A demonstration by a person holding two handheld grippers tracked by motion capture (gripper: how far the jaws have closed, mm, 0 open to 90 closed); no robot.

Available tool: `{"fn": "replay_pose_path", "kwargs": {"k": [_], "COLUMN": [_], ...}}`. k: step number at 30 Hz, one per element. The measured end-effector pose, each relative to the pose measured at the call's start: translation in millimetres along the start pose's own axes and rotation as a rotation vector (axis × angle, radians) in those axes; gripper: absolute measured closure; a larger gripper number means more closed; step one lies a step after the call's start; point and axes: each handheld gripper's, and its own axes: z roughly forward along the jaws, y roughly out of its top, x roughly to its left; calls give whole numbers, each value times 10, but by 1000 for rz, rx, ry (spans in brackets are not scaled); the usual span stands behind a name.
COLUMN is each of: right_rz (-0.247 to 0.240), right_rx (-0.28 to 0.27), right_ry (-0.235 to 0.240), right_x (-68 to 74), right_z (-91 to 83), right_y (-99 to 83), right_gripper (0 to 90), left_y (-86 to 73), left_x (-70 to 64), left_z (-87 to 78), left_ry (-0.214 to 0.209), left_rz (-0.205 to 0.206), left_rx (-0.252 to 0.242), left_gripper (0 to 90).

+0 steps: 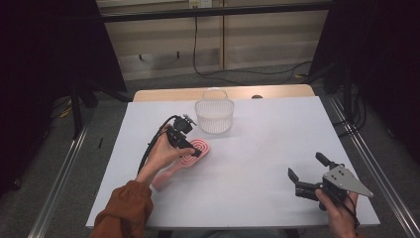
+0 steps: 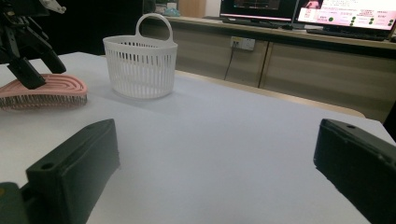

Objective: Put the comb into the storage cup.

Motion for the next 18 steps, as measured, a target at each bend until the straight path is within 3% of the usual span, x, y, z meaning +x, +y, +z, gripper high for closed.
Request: {"fn": "replay_pose_path", "kwargs": {"k": [9,11,18], "right_rz": [0,0,-2], "right_rx": [-1,0,1], "right_ry": [3,4,10], "right_x": [0,0,4], "right_z": [-3,-2,-2], "right_y": [0,0,-1], "right_gripper": [0,0,0], "left_y": [11,15,-12], "left_x": [-95,-114,-84], "left_z": [-28,-6,78], "left_ry": [-5,11,7], "left_rz": [-7,1,-19], "left_rx": [-2,19,62], "left_gripper": [54,54,53]}}
